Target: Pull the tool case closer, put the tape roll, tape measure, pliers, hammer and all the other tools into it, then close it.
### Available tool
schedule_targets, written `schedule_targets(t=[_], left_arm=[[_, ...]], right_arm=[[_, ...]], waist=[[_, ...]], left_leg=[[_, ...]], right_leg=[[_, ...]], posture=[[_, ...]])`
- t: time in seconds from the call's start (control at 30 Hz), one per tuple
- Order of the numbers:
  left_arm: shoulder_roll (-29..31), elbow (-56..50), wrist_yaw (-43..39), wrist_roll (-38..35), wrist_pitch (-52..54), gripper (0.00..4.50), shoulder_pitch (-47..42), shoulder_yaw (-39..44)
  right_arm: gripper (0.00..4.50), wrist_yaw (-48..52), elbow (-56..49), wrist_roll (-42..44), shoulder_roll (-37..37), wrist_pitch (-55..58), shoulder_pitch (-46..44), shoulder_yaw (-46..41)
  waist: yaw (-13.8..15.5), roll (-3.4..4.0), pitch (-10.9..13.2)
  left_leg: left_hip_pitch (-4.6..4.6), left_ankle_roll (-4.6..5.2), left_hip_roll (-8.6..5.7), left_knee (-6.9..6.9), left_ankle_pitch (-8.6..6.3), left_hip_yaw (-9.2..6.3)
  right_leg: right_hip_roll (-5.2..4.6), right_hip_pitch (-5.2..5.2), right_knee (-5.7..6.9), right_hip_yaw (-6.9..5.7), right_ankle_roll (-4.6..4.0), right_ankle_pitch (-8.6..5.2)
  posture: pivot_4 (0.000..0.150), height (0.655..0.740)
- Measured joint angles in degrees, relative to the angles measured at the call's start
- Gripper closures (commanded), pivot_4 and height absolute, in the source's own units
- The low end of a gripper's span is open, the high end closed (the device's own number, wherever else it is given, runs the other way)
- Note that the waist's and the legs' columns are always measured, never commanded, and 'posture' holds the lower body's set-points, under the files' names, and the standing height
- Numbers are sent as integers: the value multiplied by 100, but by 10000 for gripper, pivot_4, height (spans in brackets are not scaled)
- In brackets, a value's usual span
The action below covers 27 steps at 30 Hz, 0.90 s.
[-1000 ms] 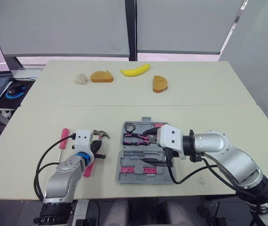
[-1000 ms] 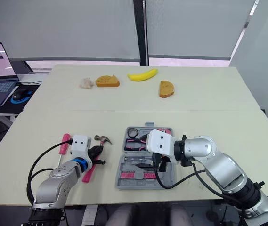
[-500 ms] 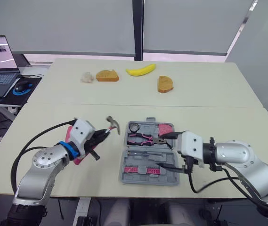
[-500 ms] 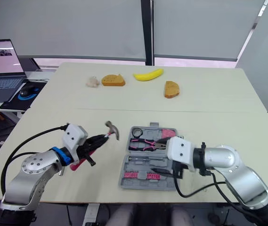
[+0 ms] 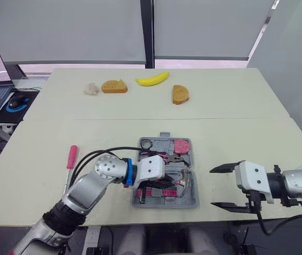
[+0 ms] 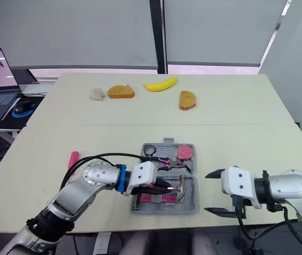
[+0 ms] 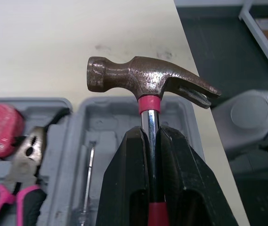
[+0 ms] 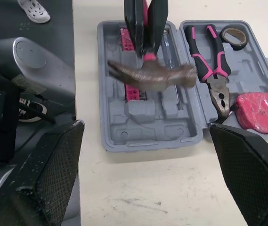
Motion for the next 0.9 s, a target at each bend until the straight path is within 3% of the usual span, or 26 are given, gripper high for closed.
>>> schedule_targets(t=[0.67,0.9], left_arm=[[-895,416,611,913,1237,44197,-476,-775],[-944,483,677,1029,1285,44197,-538,-894]], right_arm=[[0,-57,-193,-3,-45,109,314,-159],[0,-85,-226,-6,-45,109,379,-164]], waist=[[9,-2,1],[9,-2,1]], left_leg=[[0,-1,-3,5,1,-5],[0,-1,-4,6,1,-5]], right_leg=[[-1,4,1,-2,1,-1],[-1,4,1,-2,1,-1]], posture=[[1500,7400],[1500,7400]])
